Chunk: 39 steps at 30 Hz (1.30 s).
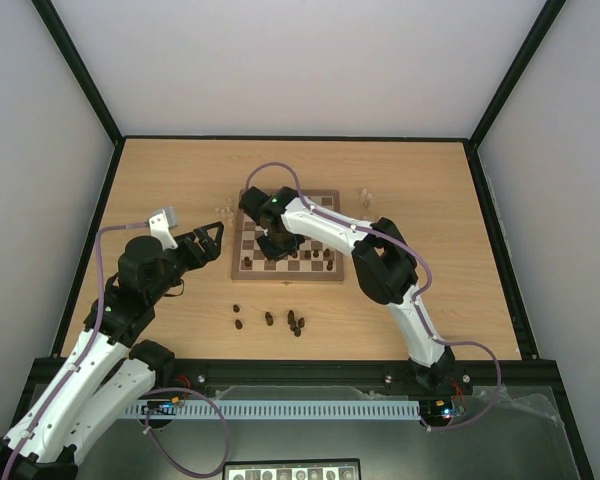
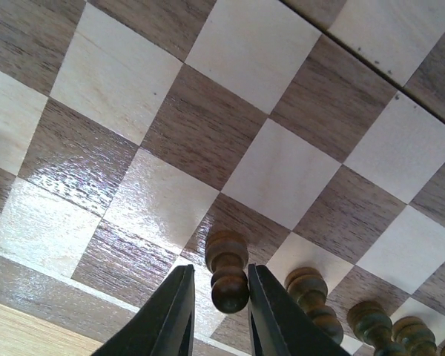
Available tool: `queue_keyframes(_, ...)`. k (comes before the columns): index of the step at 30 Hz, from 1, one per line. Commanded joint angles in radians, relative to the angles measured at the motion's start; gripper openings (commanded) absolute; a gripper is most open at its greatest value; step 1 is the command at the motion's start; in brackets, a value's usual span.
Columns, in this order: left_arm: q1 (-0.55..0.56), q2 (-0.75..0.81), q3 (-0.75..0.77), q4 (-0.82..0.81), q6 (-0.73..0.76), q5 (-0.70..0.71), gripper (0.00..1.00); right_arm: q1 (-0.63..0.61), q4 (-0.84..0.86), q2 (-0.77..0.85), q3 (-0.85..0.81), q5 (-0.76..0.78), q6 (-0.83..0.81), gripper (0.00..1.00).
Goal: Set up the chess pieces on the board
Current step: Place the chess piece on the chessboard, then pick up the chess piece at the center of the board.
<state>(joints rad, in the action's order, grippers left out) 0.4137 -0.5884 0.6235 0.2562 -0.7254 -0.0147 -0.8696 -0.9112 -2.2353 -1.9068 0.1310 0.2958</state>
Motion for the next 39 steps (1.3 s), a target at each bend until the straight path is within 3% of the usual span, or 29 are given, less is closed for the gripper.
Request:
queue_keyframes(1, -0.007, 0.003, 0.023, -0.009, 0.008, -0.007, 1.00, 0.005, -0.053, -0.001, -0.046, 0.006, -0.003, 0.22)
queue_keyframes(2, -0.007, 0.003, 0.021, -0.010, 0.009, -0.006, 1.00, 0.005, -0.054, 0.004, -0.053, 0.013, -0.002, 0.22)
queue_keyframes(4, -0.007, 0.005, 0.021, -0.009, 0.010, -0.007, 1.00, 0.004, -0.049, 0.019, -0.060, 0.026, 0.004, 0.34)
queue_keyframes(9, -0.007, 0.002, 0.025, -0.008, 0.014, -0.007, 1.00, 0.004, -0.027, 0.078, -0.044, 0.043, 0.021, 0.40)
queue_keyframes(15, -0.007, -0.016, 0.032, -0.004, 0.028, -0.017, 1.00, 0.005, 0.092, 0.255, 0.105, 0.054, 0.045, 0.57)
queue_keyframes(17, -0.007, -0.030, 0.044, 0.005, 0.039, -0.027, 0.99, 0.004, 0.136, 0.336, 0.184, 0.044, 0.054, 0.66)
queue_keyframes(21, -0.007, -0.079, 0.088, 0.051, 0.077, -0.048, 0.99, -0.004, 0.210, 0.469, 0.370, 0.013, 0.071, 1.00)
queue_keyframes(27, -0.007, -0.100, 0.118, 0.123, 0.125, -0.049, 0.99, -0.069, 0.304, 0.638, 0.638, -0.017, 0.116, 0.99)
queue_keyframes(33, -0.007, -0.097, 0.120, 0.161, 0.143, -0.063, 1.00, -0.131, 0.359, 0.749, 0.800, -0.014, 0.179, 0.99)
queue_keyframes(36, -0.007, -0.087, 0.104, 0.166, 0.141, -0.071, 1.00, -0.140, 0.387, 0.794, 0.863, -0.008, 0.212, 0.93)
queue_keyframes(39, -0.007, -0.082, 0.090, 0.172, 0.140, -0.080, 0.99, -0.145, 0.406, 0.835, 0.914, -0.003, 0.242, 0.79)
